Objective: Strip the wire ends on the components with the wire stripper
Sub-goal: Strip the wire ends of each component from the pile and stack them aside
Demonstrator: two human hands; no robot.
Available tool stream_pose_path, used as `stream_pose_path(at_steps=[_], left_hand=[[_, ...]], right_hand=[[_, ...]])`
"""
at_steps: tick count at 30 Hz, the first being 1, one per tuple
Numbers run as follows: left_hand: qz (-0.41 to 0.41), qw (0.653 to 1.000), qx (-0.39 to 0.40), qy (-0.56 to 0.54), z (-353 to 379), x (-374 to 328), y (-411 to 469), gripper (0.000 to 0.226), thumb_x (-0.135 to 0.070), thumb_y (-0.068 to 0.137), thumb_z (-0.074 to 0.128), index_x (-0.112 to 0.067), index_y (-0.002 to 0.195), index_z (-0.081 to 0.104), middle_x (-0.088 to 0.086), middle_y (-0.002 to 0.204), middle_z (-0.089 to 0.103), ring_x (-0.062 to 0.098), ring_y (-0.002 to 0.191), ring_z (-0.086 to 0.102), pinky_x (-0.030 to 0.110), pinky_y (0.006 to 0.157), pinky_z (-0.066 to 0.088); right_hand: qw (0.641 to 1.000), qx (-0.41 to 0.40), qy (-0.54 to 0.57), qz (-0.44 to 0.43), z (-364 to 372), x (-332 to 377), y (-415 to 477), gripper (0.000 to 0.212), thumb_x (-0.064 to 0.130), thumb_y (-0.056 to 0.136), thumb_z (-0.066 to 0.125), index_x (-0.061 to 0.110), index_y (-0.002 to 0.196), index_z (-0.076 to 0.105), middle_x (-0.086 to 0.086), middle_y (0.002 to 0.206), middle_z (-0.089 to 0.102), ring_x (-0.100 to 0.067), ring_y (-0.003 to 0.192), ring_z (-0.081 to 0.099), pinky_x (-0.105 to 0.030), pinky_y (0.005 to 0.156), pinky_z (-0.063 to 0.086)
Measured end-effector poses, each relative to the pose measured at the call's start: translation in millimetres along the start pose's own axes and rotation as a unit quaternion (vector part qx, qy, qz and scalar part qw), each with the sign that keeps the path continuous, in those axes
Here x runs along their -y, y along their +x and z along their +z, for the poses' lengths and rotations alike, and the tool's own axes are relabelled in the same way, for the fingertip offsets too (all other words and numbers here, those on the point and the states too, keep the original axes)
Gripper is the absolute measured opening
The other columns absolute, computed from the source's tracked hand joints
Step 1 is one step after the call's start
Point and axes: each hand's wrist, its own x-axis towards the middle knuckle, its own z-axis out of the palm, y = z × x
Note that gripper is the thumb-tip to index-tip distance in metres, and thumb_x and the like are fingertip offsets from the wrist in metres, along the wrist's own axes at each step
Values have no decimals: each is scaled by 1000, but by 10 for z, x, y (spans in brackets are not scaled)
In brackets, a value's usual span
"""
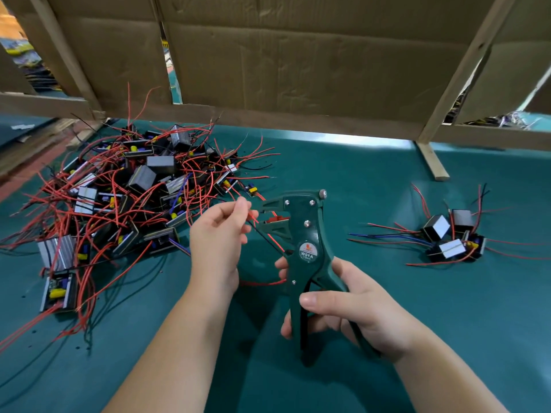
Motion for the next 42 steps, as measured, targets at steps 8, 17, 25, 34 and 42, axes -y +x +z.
stream_pose_path(at_steps=[8, 17, 25, 34, 42], left_hand=[[5, 990, -97, -98, -100, -52, 96, 25, -14, 93, 60, -16, 69, 62, -3, 60, 68, 4, 45, 50, 15, 45, 38], [13, 993, -119, 18, -262, -55, 253, 34, -25, 95, 53, -11, 65, 63, -2, 52, 61, 8, 38, 45, 18, 38, 35], [48, 988, -101, 110, -245, -76, 182, 36, -35, 96, 51, -14, 70, 65, -4, 52, 58, 11, 38, 44, 25, 39, 39], [200, 776, -219, 556, -482, -122, 232, 25, -23, 90, 54, -27, 111, 69, 7, 151, 35, 26, 142, 23, 51, 113, 6], [169, 769, -269, 554, -651, -188, 311, 26, -29, 90, 56, -26, 113, 69, 0, 134, 54, 28, 127, 36, 52, 101, 20]], right_hand=[[999, -10, 5, 50, -273, 191, -113, 48, 17, 56, 79, 14, 104, 71, -19, 95, 62, -46, 68, 65, -37, 56, 54], [962, -219, 75, -142, -580, 404, -169, 43, 12, 66, 59, 1, 108, 56, -20, 96, 57, -42, 61, 64, -54, 59, 57], [894, -370, 6, -254, -847, 395, -243, 12, 5, 92, 54, 16, 89, 53, 8, 67, 63, -45, 69, 69, -62, 70, 54], [908, -333, -34, -251, -769, 296, -143, 19, 6, 93, 52, 21, 99, 60, 8, 82, 69, -44, 72, 69, -61, 72, 55], [916, -325, -9, -233, -759, 263, -118, 17, 7, 91, 53, 14, 105, 60, 1, 71, 66, -46, 70, 68, -67, 75, 51]])
